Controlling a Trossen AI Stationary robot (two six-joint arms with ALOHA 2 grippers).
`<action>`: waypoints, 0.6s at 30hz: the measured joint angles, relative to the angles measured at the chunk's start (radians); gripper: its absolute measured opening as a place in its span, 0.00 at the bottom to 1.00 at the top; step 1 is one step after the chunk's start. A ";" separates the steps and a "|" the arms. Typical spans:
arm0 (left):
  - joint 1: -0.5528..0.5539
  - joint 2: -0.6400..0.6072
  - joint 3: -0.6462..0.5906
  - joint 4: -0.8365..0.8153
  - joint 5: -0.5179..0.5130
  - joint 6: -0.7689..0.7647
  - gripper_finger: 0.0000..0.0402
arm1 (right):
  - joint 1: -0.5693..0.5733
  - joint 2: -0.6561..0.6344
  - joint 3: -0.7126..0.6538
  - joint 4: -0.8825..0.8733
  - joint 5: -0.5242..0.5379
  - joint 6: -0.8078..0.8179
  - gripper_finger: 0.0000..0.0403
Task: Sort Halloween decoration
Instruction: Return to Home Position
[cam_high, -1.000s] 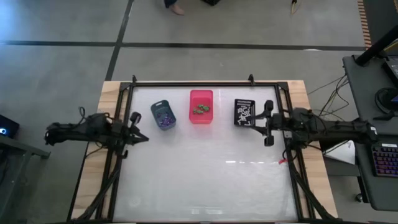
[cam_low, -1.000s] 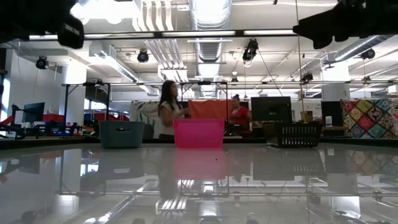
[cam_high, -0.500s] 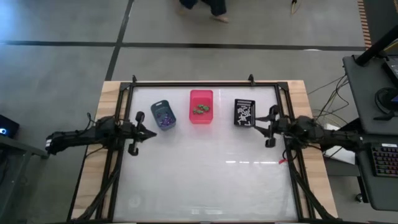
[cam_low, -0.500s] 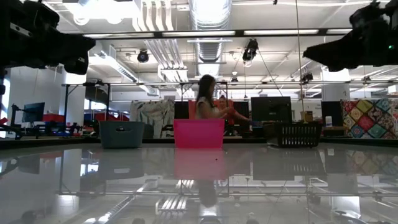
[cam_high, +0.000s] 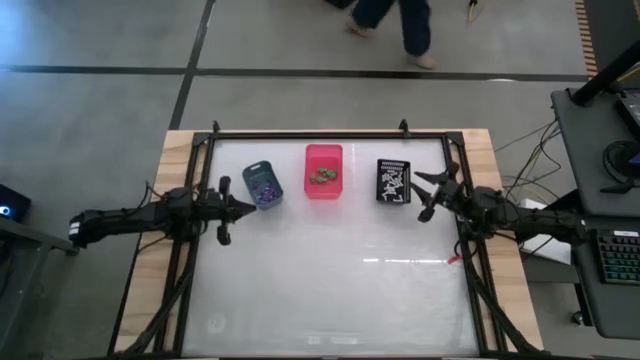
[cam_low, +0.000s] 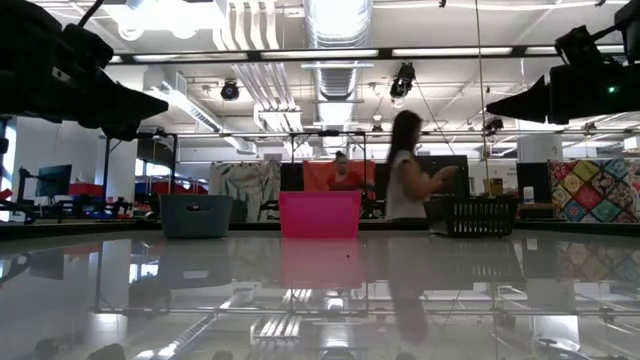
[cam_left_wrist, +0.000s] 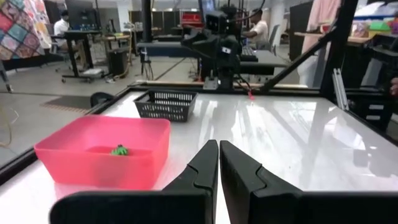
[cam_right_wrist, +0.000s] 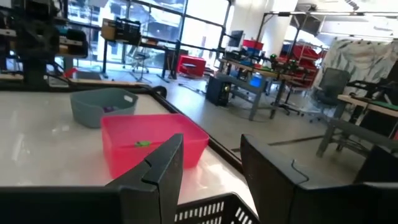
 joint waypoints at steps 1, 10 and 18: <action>0.000 0.004 0.000 -0.001 0.000 0.000 0.00 | 0.000 0.003 0.000 0.000 0.003 -0.005 0.38; 0.000 0.032 0.001 -0.002 0.000 0.000 0.00 | 0.000 0.009 0.000 -0.002 -0.003 0.035 0.38; 0.000 0.052 0.001 -0.002 0.000 -0.001 0.00 | 0.000 0.010 -0.001 -0.003 -0.004 0.037 0.38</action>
